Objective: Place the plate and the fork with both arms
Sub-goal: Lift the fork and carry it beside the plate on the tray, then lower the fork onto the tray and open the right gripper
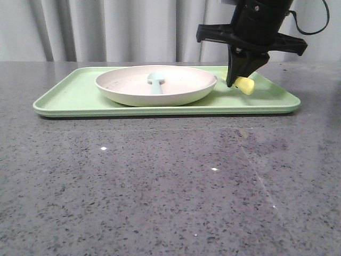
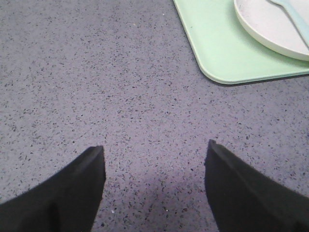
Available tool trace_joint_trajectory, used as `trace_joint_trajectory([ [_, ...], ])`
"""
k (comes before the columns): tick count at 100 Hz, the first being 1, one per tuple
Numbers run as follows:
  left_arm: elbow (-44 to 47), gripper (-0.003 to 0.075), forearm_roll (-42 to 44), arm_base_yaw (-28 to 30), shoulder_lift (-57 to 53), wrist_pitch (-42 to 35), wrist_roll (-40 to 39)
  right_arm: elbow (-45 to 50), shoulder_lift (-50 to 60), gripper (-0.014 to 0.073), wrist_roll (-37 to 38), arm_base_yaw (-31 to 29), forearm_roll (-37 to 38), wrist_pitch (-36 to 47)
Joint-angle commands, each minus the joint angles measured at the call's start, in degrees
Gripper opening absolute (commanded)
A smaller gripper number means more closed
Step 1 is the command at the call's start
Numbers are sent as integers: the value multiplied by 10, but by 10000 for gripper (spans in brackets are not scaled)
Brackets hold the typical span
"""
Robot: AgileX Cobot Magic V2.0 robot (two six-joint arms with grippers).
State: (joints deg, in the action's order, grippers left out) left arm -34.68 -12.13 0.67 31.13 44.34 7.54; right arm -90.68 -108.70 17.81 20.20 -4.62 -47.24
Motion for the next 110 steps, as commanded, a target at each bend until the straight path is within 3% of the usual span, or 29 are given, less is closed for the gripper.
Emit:
trace_joint_trajectory([
  [1, -14, 441, -10, 2, 1, -40, -4, -10, 37, -16, -25, -9, -25, 27],
  [44, -14, 441, -10, 2, 1, -43, -4, 29, 37, -16, -104, -45, -134, 68],
  [110, -14, 441, -10, 2, 1, -43, -4, 30, 36, -13, -104, -45, -144, 87],
])
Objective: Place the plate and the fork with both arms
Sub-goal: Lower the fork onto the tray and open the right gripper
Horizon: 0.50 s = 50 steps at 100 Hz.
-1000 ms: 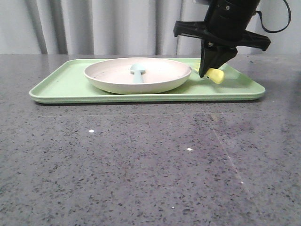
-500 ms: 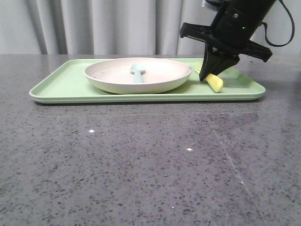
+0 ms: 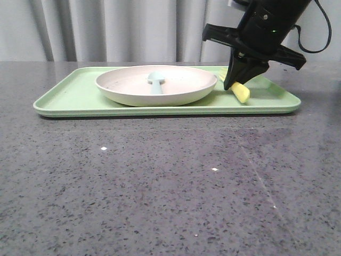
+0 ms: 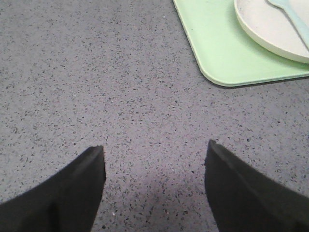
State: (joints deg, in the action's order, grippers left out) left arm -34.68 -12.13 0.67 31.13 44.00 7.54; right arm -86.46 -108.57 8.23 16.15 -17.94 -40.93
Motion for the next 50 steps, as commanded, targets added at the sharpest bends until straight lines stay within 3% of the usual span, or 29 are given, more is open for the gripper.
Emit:
trace_joint_trajectory([
  [1, -14, 441, -10, 2, 1, -40, -4, -12, 35, -13, -9, -5, -10, 24],
  [50, -14, 441, -10, 2, 1, -40, -4, -12, 35, 64, -9, -5, -10, 22],
])
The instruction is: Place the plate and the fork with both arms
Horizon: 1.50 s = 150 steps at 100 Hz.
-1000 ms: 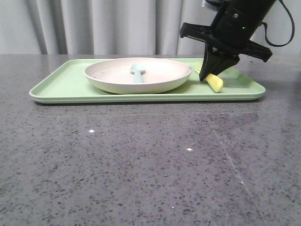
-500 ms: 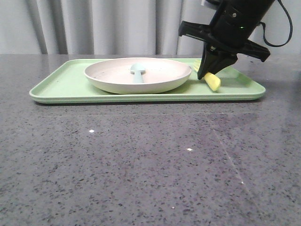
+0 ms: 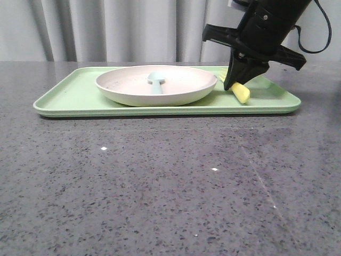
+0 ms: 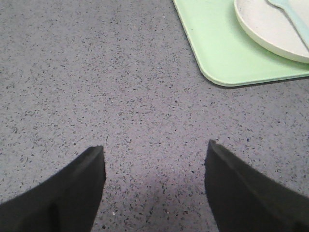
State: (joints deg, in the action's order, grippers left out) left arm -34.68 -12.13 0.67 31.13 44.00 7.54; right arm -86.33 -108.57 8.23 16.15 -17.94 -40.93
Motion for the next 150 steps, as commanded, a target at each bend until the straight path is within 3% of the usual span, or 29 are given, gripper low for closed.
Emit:
trace_joint_trajectory([
  [1, -14, 441, -10, 2, 1, -40, -4, -13, 35, 64, -9, -5, -10, 22],
  [20, -14, 441, -10, 2, 1, -40, -4, -13, 35, 85, -12, -5, -10, 22],
  [44, -14, 441, -10, 2, 1, -40, -4, -13, 35, 252, -20, -5, -10, 20],
  [85, -14, 441, -10, 2, 1, -40, -4, -13, 35, 252, -20, -6, -9, 22],
  [111, -14, 441, -10, 2, 1, -40, -4, -14, 53, 302, -27, -5, -8, 25],
  [150, -14, 441, -10, 2, 1, -40, -4, -14, 164, 302, -27, -5, 88, 1],
])
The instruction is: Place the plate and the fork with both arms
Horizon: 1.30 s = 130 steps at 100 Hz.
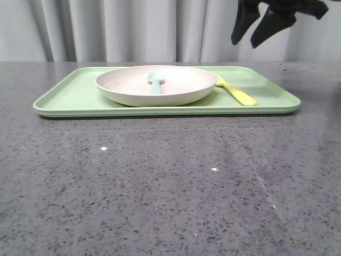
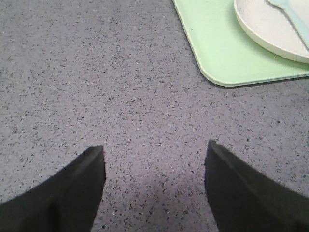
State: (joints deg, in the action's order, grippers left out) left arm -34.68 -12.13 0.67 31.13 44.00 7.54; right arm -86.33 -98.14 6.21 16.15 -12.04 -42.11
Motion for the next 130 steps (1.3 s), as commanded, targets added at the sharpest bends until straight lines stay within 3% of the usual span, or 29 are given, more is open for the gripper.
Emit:
trace_joint_trajectory([
  [1, -14, 441, -10, 2, 1, -40, -4, -14, 63, 300, -7, -5, 31, 11],
  [24, -14, 441, -10, 2, 1, -40, -4, 27, 168, 299, -7, -12, 113, 10],
  [67, -14, 441, -10, 2, 1, -40, -4, 246, 429, 299, -6, -79, 171, 1],
  [99, -14, 441, -10, 2, 1, -35, -4, 375, 611, 299, -6, -79, 174, -43],
  [130, -14, 441, -10, 2, 1, -32, -4, 454, 704, 299, -2, -79, 174, -59],
])
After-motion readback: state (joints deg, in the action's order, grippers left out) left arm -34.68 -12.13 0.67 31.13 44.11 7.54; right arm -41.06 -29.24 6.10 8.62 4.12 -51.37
